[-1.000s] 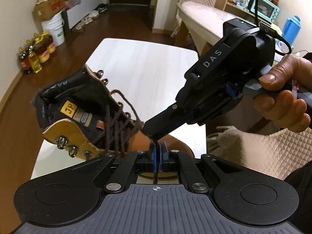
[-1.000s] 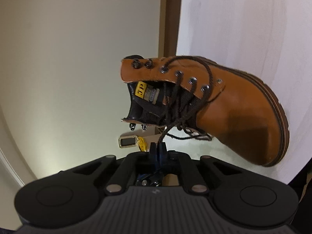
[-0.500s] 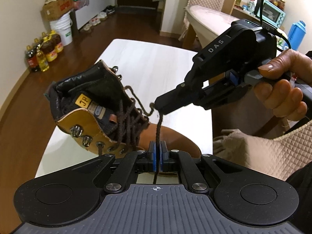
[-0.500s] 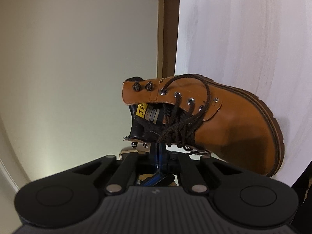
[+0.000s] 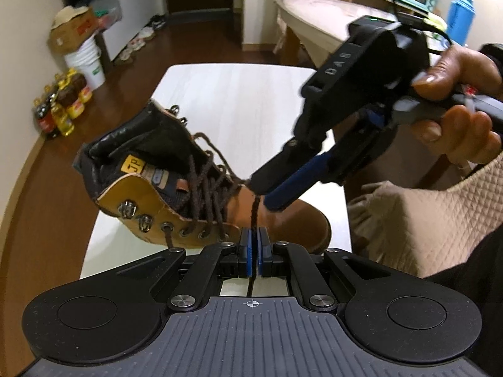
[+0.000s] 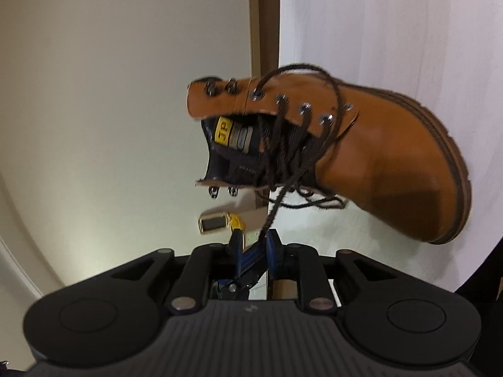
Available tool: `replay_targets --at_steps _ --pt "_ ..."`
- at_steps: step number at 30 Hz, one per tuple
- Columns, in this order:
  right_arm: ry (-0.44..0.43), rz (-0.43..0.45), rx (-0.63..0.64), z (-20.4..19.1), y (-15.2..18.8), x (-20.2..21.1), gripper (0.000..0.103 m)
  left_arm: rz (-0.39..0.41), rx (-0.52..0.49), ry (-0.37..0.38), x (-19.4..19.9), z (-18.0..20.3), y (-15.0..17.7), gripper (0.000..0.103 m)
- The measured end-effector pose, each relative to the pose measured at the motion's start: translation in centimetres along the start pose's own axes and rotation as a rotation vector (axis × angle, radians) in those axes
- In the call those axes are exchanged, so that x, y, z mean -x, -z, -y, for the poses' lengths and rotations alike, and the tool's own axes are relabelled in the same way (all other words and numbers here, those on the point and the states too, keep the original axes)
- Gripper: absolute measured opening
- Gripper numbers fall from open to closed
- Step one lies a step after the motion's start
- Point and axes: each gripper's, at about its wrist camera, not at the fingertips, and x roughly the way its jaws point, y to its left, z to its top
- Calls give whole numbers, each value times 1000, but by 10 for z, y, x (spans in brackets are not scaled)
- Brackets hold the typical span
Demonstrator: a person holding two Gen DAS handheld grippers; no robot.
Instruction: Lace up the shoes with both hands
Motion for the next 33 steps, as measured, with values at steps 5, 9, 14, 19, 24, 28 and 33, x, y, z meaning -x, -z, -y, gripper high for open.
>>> replay_targets --at_steps 5,9,14,19,24,28,33 --pt "8 -32 7 -1 0 -10 22 6 1 -7 2 2 0 3" --pt "10 -26 35 -4 2 -13 4 10 40 -16 3 -1 2 3" --pt "-12 69 26 -5 5 -4 4 3 125 -49 5 -13 6 5" --pt "-57 208 -7 -4 14 3 4 -30 211 -124 8 -37 20 8" --pt "-83 377 -38 2 38 0 4 -2 209 -98 10 -64 27 8" --pt "-107 539 -73 7 69 -4 4 16 76 -38 6 -84 27 8" --pt "-119 708 -106 5 95 -17 4 27 -70 8 3 -95 23 8"
